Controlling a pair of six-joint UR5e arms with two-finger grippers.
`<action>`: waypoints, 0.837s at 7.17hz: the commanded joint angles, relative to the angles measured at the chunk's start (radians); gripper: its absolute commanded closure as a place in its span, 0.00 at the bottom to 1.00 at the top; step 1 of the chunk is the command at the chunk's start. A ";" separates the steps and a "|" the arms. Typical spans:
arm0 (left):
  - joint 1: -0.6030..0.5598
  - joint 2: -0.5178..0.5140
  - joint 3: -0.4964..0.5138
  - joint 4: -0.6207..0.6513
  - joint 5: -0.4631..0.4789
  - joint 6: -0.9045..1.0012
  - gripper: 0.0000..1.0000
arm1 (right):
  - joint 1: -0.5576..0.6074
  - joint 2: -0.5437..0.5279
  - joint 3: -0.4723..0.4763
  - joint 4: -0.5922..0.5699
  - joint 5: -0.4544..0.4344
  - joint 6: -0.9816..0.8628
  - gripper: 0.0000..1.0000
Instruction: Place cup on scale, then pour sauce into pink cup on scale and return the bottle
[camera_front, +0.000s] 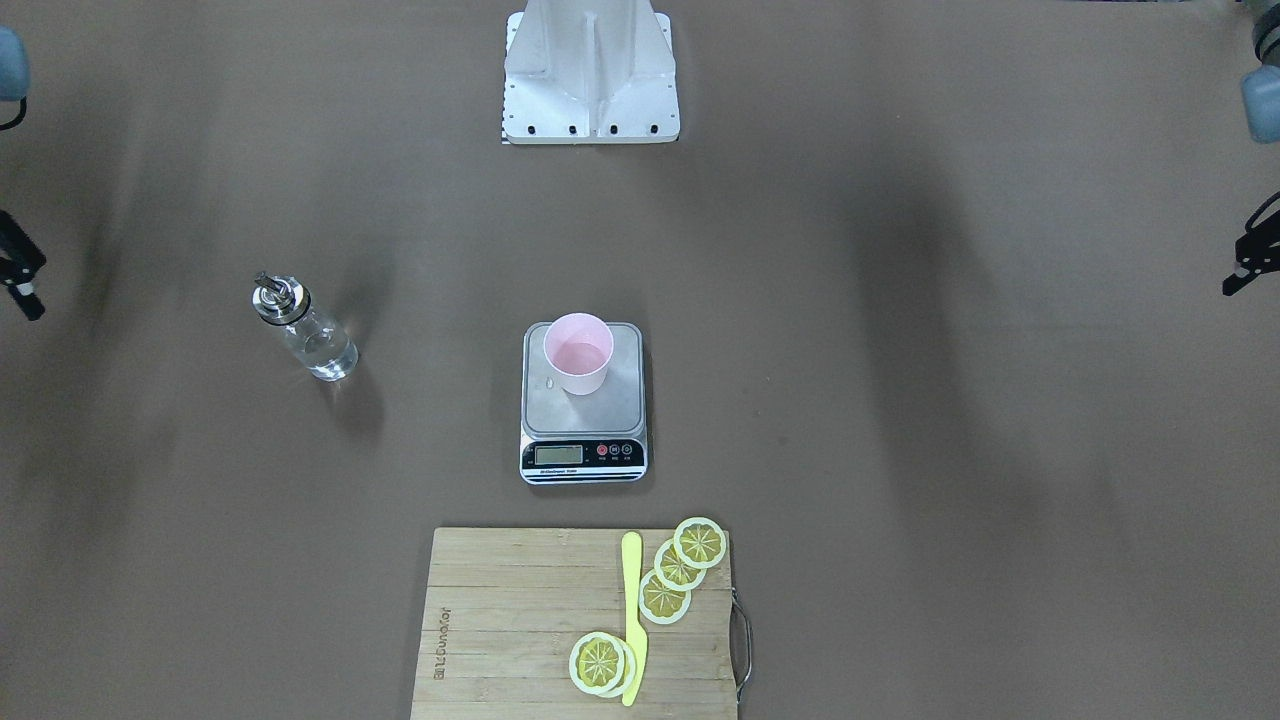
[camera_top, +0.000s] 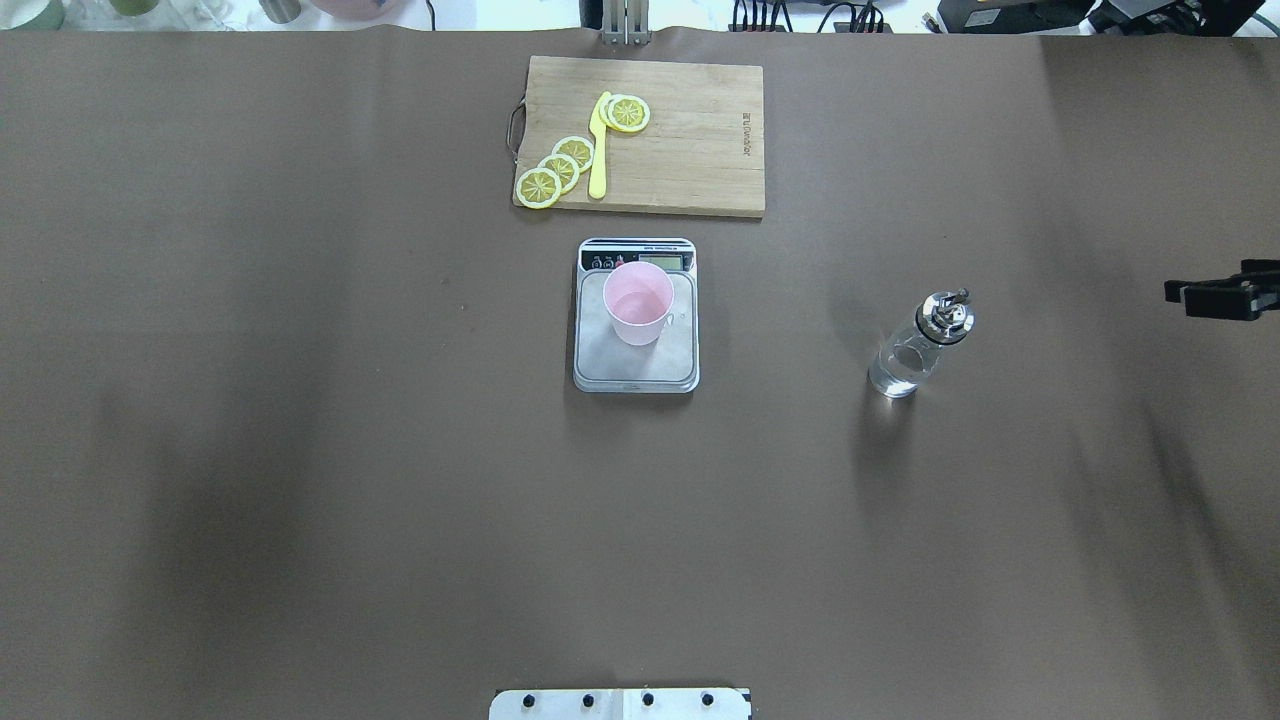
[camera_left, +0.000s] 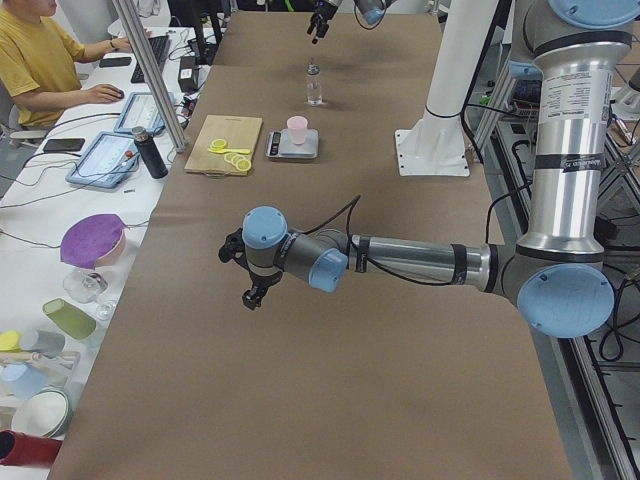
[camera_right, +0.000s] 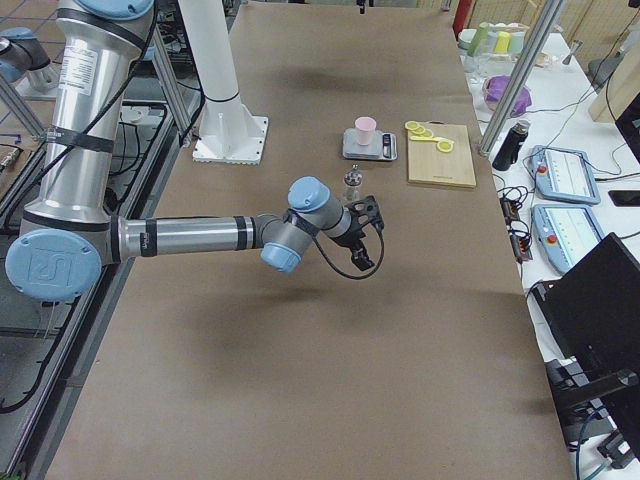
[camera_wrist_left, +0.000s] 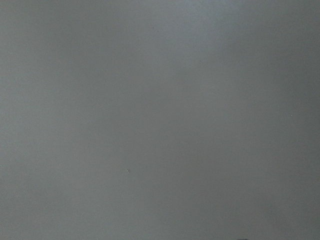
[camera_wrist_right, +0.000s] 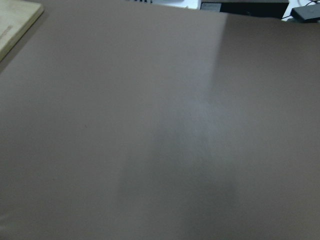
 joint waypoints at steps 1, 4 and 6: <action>-0.059 0.027 -0.001 0.033 -0.001 0.004 0.01 | 0.177 0.157 -0.014 -0.493 0.155 -0.141 0.00; -0.186 0.007 -0.010 0.310 0.008 0.169 0.00 | 0.316 0.268 -0.020 -0.919 0.111 -0.716 0.00; -0.231 0.020 -0.007 0.348 0.007 0.173 0.00 | 0.321 0.262 -0.019 -1.029 0.165 -0.765 0.00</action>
